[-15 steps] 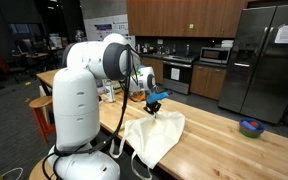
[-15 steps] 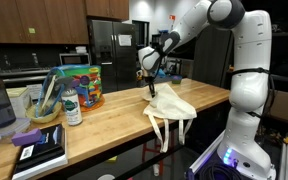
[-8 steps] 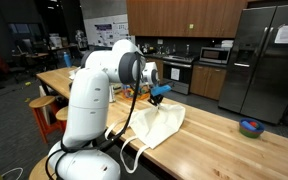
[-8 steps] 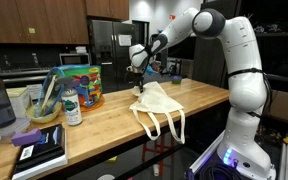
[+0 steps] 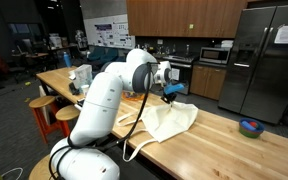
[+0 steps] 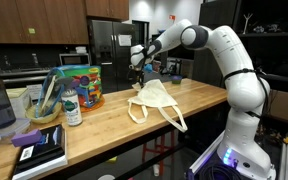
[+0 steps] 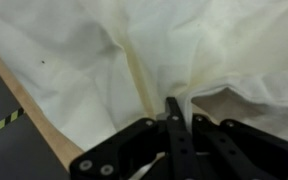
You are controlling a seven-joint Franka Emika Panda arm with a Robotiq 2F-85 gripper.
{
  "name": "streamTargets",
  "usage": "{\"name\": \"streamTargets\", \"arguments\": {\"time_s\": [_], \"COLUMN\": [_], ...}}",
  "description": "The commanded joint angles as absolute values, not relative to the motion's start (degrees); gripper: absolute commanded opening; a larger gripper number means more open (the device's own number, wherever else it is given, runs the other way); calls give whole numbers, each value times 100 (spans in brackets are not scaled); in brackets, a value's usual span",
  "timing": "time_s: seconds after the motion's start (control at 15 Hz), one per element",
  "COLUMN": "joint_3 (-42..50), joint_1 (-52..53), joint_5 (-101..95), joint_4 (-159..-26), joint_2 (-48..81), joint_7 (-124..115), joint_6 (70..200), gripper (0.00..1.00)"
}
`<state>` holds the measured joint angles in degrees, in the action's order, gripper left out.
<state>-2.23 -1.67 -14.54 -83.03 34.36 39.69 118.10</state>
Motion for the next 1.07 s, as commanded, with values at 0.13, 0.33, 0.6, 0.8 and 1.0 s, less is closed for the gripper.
{"name": "streamTargets", "arguments": {"time_s": [0.13, 0.33, 0.6, 0.8, 1.0], "joint_3": [0, 133, 353, 562, 788], "joint_1": [-453, -668, -1007, -1292, -1540], "joint_5": [-1441, -1437, -1433, -1413, -1412], "joint_4": [-8046, -8461, -9343, -10094, -10822], "joint_2": [3432, 3133, 2589, 2126, 1689], "joint_7": [3855, 3730, 3530, 3366, 3266], "joint_6": [11657, 11824, 12145, 12422, 12669], "gripper": [1, 1, 1, 1, 1]}}
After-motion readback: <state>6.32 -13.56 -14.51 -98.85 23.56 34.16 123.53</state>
